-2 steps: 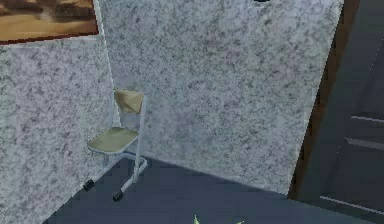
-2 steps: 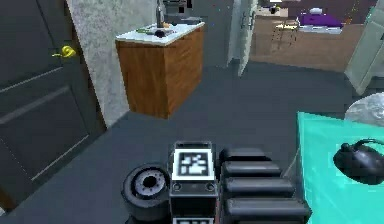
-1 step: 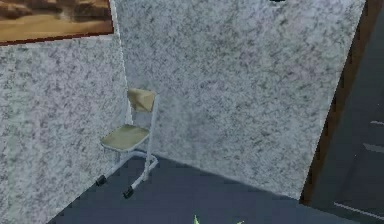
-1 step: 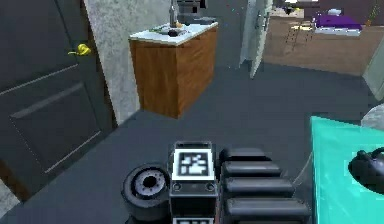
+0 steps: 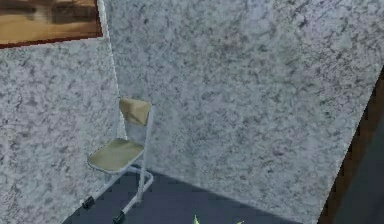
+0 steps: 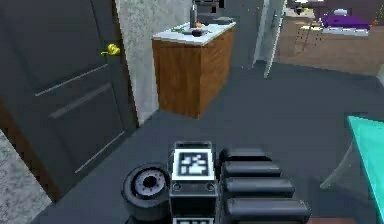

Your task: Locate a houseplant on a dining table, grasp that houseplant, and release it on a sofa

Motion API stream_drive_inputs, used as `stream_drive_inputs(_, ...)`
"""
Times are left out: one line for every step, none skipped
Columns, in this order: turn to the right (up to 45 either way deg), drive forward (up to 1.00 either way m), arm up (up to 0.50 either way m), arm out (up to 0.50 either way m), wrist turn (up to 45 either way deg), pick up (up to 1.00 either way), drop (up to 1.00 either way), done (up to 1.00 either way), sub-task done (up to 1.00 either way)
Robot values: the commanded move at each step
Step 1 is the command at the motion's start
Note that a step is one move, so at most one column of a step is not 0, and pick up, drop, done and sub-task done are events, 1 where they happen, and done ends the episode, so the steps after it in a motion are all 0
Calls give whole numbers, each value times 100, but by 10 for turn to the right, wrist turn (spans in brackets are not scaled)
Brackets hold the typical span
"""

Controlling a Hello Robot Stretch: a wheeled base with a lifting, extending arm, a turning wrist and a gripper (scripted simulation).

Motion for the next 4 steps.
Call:
stream_drive_inputs(-450, 0, 0, 0, 0, 0, 0, 0, 0)
stream_drive_inputs(-90, 0, 0, 0, 0, 0, 0, 0, 0)
stream_drive_inputs(-30, 0, 0, 0, 0, 0, 0, 0, 0)
stream_drive_inputs(0, 45, 0, 0, 0, 0, 0, 0, 0)
